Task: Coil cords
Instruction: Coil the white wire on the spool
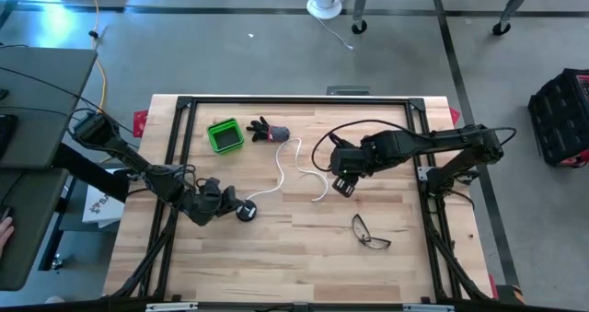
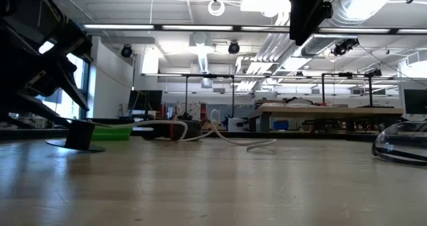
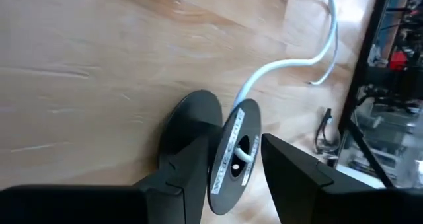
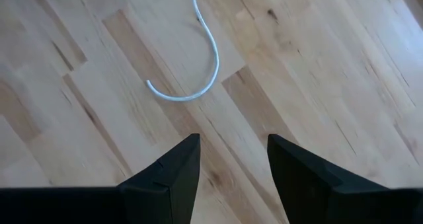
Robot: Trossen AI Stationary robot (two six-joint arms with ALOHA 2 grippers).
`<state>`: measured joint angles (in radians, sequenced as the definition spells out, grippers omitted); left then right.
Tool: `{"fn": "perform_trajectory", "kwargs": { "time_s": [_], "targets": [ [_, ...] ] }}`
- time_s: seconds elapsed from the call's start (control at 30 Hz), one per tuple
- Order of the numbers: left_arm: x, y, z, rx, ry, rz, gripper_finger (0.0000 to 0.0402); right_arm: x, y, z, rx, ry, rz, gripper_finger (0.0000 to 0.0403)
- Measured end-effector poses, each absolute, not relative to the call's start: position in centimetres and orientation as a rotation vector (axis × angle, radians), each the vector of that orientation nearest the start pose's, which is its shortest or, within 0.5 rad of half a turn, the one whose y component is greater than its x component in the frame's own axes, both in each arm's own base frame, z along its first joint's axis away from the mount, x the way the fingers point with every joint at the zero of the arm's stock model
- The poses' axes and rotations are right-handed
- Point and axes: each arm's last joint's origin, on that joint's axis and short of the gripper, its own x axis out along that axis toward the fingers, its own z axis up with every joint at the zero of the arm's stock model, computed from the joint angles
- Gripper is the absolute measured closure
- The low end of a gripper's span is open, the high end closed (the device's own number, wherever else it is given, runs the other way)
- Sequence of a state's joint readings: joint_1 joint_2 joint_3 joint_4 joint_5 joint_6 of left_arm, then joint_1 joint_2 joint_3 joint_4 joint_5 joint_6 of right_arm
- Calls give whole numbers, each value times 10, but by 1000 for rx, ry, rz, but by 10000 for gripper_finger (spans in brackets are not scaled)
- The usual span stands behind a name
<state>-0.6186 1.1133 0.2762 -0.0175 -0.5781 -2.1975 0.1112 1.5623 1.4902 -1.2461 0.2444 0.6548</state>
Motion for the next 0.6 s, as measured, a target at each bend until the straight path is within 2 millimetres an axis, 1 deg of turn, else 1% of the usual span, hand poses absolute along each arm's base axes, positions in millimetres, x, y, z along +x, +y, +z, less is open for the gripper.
{"fn": "perform_trajectory", "kwargs": {
  "time_s": [0.07,0.2,0.4,0.6],
  "targets": [
    [151,-89,132,-1612,401,682,268,290,25,317,327,1192,-525,231],
    [149,-88,131,-1582,435,712,268,290,25,317,330,1186,-523,231],
    [149,-87,130,-1592,454,717,268,291,25,317,348,1176,-533,231],
    [152,-85,125,-1578,461,750,268,291,25,317,348,1175,-532,231]
  ]
}}
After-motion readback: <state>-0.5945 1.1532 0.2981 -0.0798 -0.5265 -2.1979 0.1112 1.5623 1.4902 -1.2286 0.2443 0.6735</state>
